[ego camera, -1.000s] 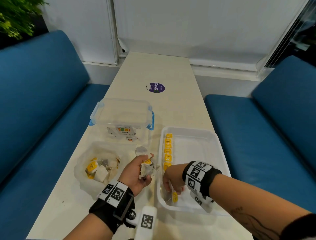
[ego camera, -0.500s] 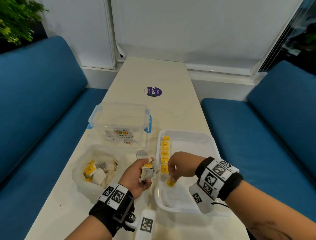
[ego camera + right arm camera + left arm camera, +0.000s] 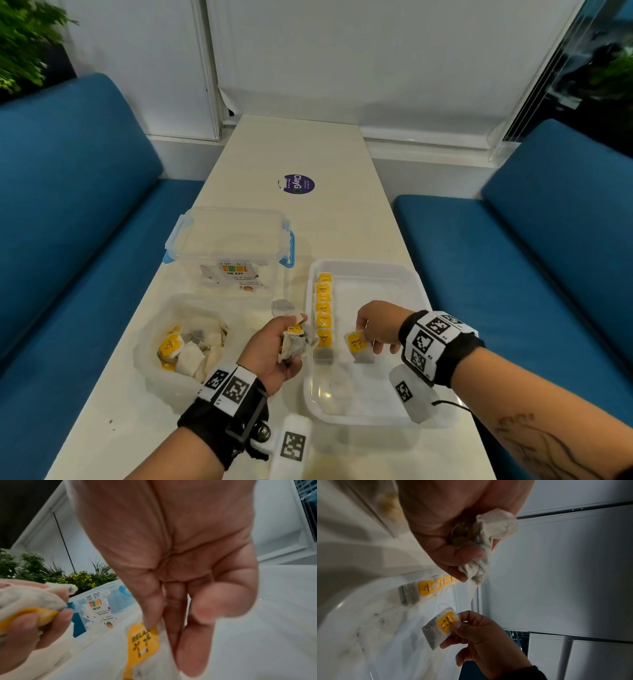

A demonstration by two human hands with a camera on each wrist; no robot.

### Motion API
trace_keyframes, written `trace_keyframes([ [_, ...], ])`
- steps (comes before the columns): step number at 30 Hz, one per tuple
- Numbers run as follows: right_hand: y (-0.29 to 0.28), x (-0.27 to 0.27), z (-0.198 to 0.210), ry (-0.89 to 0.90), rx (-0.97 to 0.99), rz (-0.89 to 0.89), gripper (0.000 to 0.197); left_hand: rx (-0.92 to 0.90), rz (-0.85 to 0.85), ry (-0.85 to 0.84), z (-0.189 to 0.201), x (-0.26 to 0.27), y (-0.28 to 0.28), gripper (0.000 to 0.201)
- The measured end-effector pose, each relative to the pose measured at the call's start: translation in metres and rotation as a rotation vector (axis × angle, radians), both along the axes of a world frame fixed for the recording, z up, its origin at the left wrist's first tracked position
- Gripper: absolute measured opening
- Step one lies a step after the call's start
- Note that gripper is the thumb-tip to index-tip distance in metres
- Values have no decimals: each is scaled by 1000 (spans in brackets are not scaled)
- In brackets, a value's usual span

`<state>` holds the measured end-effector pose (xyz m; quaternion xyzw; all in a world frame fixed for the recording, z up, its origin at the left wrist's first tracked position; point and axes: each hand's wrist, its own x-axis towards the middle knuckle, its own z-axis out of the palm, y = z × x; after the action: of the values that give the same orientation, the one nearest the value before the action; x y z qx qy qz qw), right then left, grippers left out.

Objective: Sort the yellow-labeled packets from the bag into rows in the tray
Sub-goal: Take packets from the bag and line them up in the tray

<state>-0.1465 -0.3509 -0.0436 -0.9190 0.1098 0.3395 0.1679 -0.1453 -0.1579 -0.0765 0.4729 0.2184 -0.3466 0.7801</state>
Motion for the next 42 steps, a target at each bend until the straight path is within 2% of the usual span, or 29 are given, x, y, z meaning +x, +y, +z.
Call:
trace_keyframes([
  [5,7,9,-5,126,161,-97,8,-5,11,6,-4,6,2,13],
  [11,26,19,-27,267,206,-87,4,-21,6,11,-6,11,-1,14],
  [13,32,21,-33,284,222,-115,5,-23,1,9,-7,13,-2,14],
  [16,35,24,-42,285,211,-152,23,-43,2,16,-9,15,-2,14],
  [20,33,30,-48,255,174,-225,17,-46,3,23,-11,16,-3,15],
  [23,28,36,-55,185,172,-258,21,-40,4,25,-12,17,-3,15],
  [26,26,37,-59,219,154,-236,22,-37,-1,25,-13,16,-4,15],
  [29,25,38,-61,248,267,-371,19,-33,-8,24,-15,18,-4,15],
  [33,26,37,-64,340,315,-480,27,-26,-8,31,-17,18,-5,15],
  [38,27,37,-58,271,300,-429,23,-6,-25,30,-18,17,-7,16],
  [42,21,45,-22,9,113,-186,23,-26,-92,-1,-12,16,-7,21],
])
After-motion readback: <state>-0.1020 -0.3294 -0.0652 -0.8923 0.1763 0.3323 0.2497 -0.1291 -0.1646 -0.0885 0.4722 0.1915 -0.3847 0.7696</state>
